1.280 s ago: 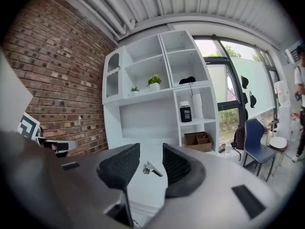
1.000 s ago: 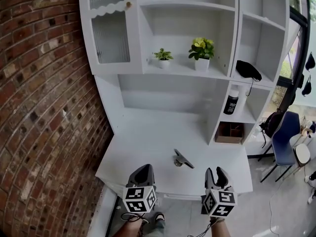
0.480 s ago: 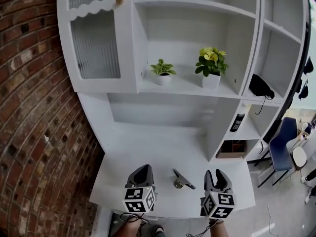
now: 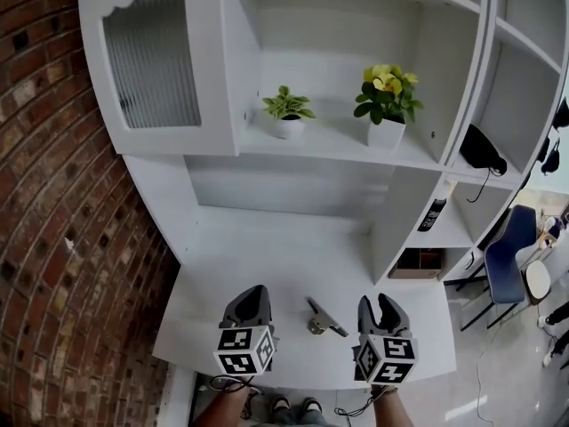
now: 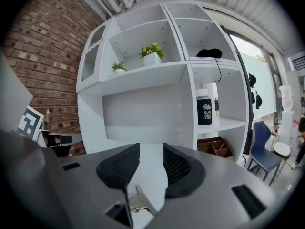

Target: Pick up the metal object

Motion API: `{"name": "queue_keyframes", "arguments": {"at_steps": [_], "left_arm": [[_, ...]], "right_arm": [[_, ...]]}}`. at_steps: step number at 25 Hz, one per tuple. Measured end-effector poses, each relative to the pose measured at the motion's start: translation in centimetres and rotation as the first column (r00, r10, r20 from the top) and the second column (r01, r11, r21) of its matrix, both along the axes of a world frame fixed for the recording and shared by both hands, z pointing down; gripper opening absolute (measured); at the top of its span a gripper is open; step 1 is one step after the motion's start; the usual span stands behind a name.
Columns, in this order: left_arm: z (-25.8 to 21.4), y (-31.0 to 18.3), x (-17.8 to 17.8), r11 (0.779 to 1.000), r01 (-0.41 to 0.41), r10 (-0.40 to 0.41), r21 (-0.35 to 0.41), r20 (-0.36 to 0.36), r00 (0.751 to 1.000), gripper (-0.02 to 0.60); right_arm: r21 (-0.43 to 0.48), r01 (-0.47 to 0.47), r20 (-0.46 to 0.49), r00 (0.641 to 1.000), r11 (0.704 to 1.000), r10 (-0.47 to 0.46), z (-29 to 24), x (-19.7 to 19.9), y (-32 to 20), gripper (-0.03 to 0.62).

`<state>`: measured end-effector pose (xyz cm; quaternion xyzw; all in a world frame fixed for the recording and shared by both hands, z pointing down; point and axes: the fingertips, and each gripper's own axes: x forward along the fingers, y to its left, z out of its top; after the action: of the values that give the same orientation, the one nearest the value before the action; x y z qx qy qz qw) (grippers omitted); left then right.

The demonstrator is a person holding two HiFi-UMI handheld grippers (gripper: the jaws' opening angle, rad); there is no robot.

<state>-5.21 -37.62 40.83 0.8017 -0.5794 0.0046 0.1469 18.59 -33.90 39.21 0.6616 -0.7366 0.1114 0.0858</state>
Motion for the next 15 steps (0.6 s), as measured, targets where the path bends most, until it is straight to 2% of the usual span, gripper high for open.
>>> {"name": "queue_keyframes", "arguments": {"at_steps": [8, 15], "left_arm": [[0.0, 0.6, -1.8, 0.997, 0.078, -0.078, 0.003, 0.009, 0.997, 0.008], [2.2, 1.8, -4.8, 0.985, 0.169, -0.169, -0.045, 0.018, 0.986, 0.008]], "right_arm": [[-0.007, 0.103, -0.008, 0.995, 0.995, -0.103, 0.1, -2.3, -1.7, 0.15], [-0.054, 0.199, -0.018, 0.979, 0.978, -0.201, 1.9, -5.2, -2.9, 0.15]]}}
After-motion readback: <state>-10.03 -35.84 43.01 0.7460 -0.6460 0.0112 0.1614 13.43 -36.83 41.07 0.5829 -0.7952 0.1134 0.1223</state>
